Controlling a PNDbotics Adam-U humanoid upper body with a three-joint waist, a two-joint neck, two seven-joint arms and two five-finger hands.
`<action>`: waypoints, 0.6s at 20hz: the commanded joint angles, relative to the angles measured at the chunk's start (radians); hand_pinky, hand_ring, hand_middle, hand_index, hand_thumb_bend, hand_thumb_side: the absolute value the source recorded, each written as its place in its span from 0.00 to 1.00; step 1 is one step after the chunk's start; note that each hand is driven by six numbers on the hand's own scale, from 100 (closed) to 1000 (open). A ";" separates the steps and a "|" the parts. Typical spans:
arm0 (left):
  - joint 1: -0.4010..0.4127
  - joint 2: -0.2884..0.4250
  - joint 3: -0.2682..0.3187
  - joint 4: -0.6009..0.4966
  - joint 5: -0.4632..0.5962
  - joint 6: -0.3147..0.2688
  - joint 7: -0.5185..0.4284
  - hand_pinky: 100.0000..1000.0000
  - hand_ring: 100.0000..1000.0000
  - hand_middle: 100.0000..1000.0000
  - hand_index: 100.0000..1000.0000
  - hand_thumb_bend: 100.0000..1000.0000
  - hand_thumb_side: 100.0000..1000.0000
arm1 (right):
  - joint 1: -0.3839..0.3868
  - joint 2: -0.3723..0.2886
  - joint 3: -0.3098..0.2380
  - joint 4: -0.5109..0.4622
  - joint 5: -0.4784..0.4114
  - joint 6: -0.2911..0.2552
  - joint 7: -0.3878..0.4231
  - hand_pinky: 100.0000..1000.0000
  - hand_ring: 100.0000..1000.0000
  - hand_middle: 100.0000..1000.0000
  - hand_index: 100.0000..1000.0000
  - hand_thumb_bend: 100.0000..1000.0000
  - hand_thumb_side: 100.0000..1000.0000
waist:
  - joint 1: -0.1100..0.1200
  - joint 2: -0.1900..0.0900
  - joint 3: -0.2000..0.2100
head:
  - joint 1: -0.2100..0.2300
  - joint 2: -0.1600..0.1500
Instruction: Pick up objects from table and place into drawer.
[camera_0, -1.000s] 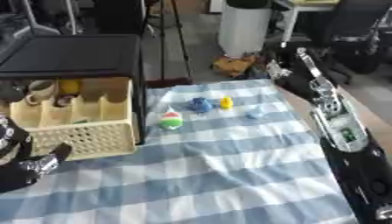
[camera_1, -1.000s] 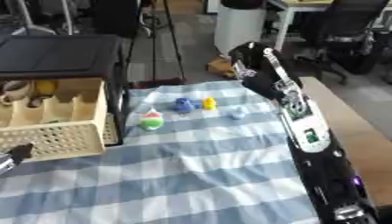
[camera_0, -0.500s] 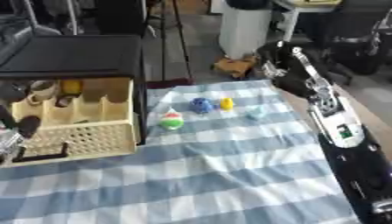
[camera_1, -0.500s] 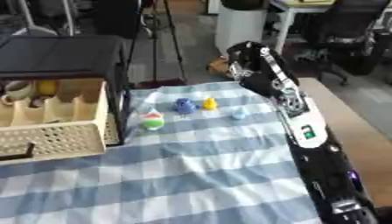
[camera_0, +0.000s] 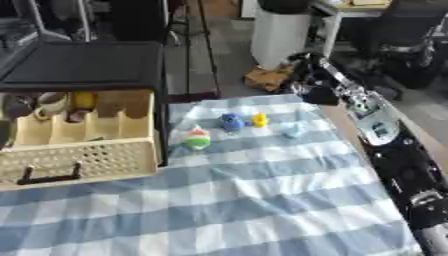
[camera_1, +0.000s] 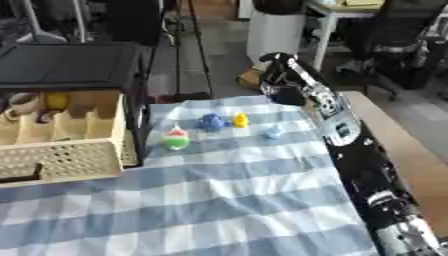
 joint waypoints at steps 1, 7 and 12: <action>-0.006 0.006 0.012 -0.019 0.015 -0.007 0.000 0.00 0.00 0.00 0.56 0.39 1.00 | -0.050 -0.043 -0.018 0.085 0.113 -0.015 0.001 0.39 0.60 0.61 0.85 0.00 0.09 | 0.002 -0.009 0.002 | -0.005 0.003; 0.002 -0.003 0.008 -0.019 0.018 -0.011 -0.009 0.00 0.00 0.00 0.56 0.38 1.00 | -0.090 -0.024 -0.047 0.194 0.228 0.005 -0.018 0.48 0.67 0.66 0.85 0.00 0.11 | 0.006 -0.009 0.013 | -0.009 0.000; 0.004 -0.011 0.006 -0.019 0.020 -0.015 -0.014 0.00 0.00 0.00 0.56 0.37 1.00 | -0.109 -0.008 -0.054 0.256 0.298 0.040 -0.049 0.58 0.75 0.73 0.87 0.00 0.11 | 0.014 -0.005 0.029 | -0.019 -0.005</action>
